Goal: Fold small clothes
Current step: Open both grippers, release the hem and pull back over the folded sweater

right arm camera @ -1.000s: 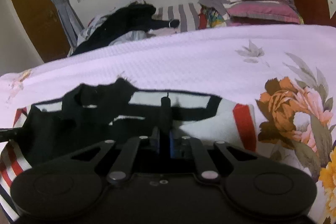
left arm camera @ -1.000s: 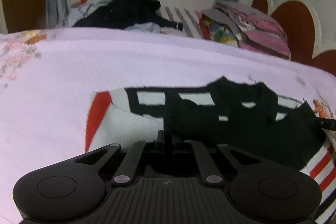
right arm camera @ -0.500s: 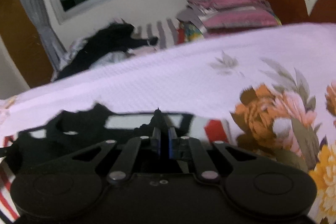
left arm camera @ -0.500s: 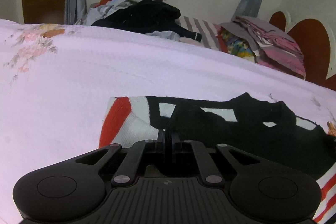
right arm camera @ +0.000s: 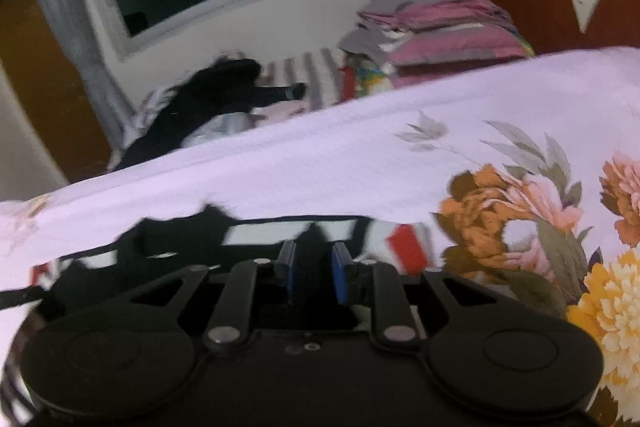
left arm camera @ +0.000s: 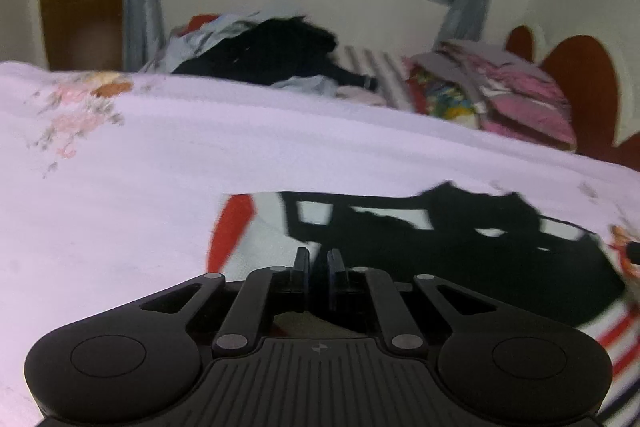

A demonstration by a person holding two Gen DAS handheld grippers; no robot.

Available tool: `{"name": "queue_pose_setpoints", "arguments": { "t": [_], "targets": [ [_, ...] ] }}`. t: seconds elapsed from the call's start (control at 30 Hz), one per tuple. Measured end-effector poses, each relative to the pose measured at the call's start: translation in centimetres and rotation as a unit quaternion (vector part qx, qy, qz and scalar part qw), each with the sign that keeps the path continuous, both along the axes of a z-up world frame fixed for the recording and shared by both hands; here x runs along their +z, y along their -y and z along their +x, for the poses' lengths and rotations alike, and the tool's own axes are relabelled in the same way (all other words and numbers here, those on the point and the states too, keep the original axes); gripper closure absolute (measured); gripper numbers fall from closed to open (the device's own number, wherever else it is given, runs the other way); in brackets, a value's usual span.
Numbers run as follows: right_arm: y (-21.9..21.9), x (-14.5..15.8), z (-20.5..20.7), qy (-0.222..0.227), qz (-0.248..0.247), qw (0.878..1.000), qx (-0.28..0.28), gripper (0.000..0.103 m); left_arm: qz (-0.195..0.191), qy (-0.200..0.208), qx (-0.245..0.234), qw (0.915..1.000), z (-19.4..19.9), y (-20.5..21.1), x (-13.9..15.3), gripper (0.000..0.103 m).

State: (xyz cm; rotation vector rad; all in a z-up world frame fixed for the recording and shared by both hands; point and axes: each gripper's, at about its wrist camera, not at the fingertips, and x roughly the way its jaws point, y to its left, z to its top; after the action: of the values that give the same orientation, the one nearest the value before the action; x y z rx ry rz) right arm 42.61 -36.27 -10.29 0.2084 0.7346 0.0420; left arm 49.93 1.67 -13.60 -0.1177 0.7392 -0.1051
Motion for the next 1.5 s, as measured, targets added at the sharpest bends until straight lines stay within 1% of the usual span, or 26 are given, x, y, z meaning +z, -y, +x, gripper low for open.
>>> {"name": "queue_pose_setpoints", "arguments": {
  "t": [0.07, 0.13, 0.2, 0.27, 0.33, 0.37, 0.47, 0.5, 0.57, 0.63, 0.67, 0.7, 0.73, 0.9, 1.0, 1.03, 1.1, 1.17, 1.23, 1.33, 1.37, 1.4, 1.43, 1.47, 1.5],
  "targets": [
    [-1.7, 0.0, -0.6, -0.006, 0.005, 1.0, 0.03, 0.081, -0.006, 0.003, -0.024, 0.9997, -1.2, 0.9, 0.5, 0.096],
    [-4.0, -0.3, -1.1, -0.011, -0.003, 0.998, 0.064, 0.081, -0.013, -0.003, -0.052, 0.9986, -2.1, 2.3, 0.5, 0.096],
    [-6.1, -0.8, -1.5, -0.017, -0.011, 0.996, 0.092, 0.081, -0.01, -0.007, -0.077, 0.997, -2.9, 3.9, 0.2, 0.096],
    [-7.7, -1.6, -1.8, -0.027, -0.011, 0.993, 0.11, 0.082, -0.003, -0.011, -0.09, 0.9959, -3.4, 5.0, -0.3, 0.096],
    [-8.5, -2.3, -1.9, -0.035, -0.029, 0.992, 0.116, 0.082, 0.006, -0.02, -0.083, 0.9964, -3.5, 5.1, -1.1, 0.096],
    [-8.5, -2.7, -1.8, -0.038, -0.038, 0.992, 0.111, 0.082, 0.008, -0.028, -0.072, 0.997, -3.4, 4.6, -1.5, 0.096],
    [-6.5, -3.1, -1.7, -0.043, -0.049, 0.995, 0.076, 0.081, -0.002, -0.034, -0.053, 0.998, -3.3, 2.8, -2.2, 0.097],
    [-5.7, -3.3, -1.7, -0.045, -0.053, 0.995, 0.067, 0.084, -0.005, -0.036, -0.048, 0.9982, -3.3, 2.2, -2.1, 0.097],
    [-4.4, -3.5, -1.8, -0.046, -0.046, 0.996, 0.059, 0.089, -0.012, -0.04, -0.041, 0.9983, -3.5, 1.8, -2.2, 0.097],
    [-3.9, -3.4, -2.1, -0.047, -0.042, 0.997, 0.05, 0.09, -0.016, -0.044, -0.029, 0.9985, -3.5, 1.4, -2.1, 0.097],
    [-4.0, -3.1, -2.3, -0.046, -0.042, 0.997, 0.046, 0.089, -0.022, -0.048, -0.021, 0.9984, -3.6, 1.2, -2.0, 0.096],
    [-4.3, -2.8, -2.8, -0.043, -0.035, 0.997, 0.044, 0.08, -0.028, -0.051, -0.016, 0.9982, -3.8, 1.2, -1.7, 0.096],
    [-4.5, -2.5, -3.3, -0.037, -0.029, 0.998, 0.047, 0.076, -0.03, -0.051, -0.015, 0.9981, -4.1, 1.2, -1.5, 0.096],
    [-7.5, -1.6, -5.6, -0.027, -0.021, 0.996, 0.083, 0.075, -0.034, -0.046, -0.039, 0.9976, -6.0, 2.4, -0.8, 0.096],
    [-9.0, -1.9, -6.2, -0.033, -0.016, 0.995, 0.092, 0.076, -0.032, -0.048, -0.036, 0.9977, -6.9, 2.8, -0.9, 0.095],
    [-9.2, -2.1, -6.4, -0.036, -0.022, 0.995, 0.092, 0.077, -0.034, -0.05, -0.034, 0.9976, -7.1, 2.7, -0.9, 0.094],
    [-9.3, -2.5, -6.6, -0.043, -0.035, 0.995, 0.086, 0.076, -0.028, -0.052, -0.028, 0.9978, -7.3, 2.4, -1.2, 0.081],
    [-8.8, -3.1, -6.3, -0.059, -0.05, 0.994, 0.076, 0.074, -0.031, -0.062, -0.024, 0.9973, -7.2, 1.8, -1.7, 0.08],
    [-8.1, -2.9, -6.8, -0.058, -0.042, 0.995, 0.066, 0.075, -0.036, -0.064, -0.019, 0.9971, -7.2, 1.5, -1.7, 0.079],
    [-7.9, -2.2, -7.9, -0.048, -0.047, 0.996, 0.057, 0.074, -0.035, -0.065, -0.013, 0.9972, -7.5, 1.5, -1.0, 0.079],
    [-7.7, -1.9, -8.3, -0.045, -0.046, 0.996, 0.055, 0.074, -0.038, -0.064, -0.014, 0.9971, -7.8, 1.5, -0.6, 0.075],
    [-7.7, -1.7, -8.7, -0.043, -0.046, 0.997, 0.054, 0.072, -0.042, -0.063, -0.017, 0.997, -8.1, 1.5, -0.4, 0.066],
    [-7.6, -1.7, -9.0, -0.043, -0.049, 0.996, 0.052, 0.072, -0.047, -0.063, -0.019, 0.9967, -8.5, 1.5, -0.2, 0.059],
    [-7.5, -1.7, -9.4, -0.044, -0.05, 0.997, 0.049, 0.071, -0.05, -0.062, -0.021, 0.9966, -8.9, 1.6, 0.0, 0.049],
    [-7.4, -1.7, -9.7, -0.044, -0.047, 0.997, 0.047, 0.071, -0.05, -0.059, -0.025, 0.9967, -9.4, 1.8, 0.1, 0.045]
  ]
}}
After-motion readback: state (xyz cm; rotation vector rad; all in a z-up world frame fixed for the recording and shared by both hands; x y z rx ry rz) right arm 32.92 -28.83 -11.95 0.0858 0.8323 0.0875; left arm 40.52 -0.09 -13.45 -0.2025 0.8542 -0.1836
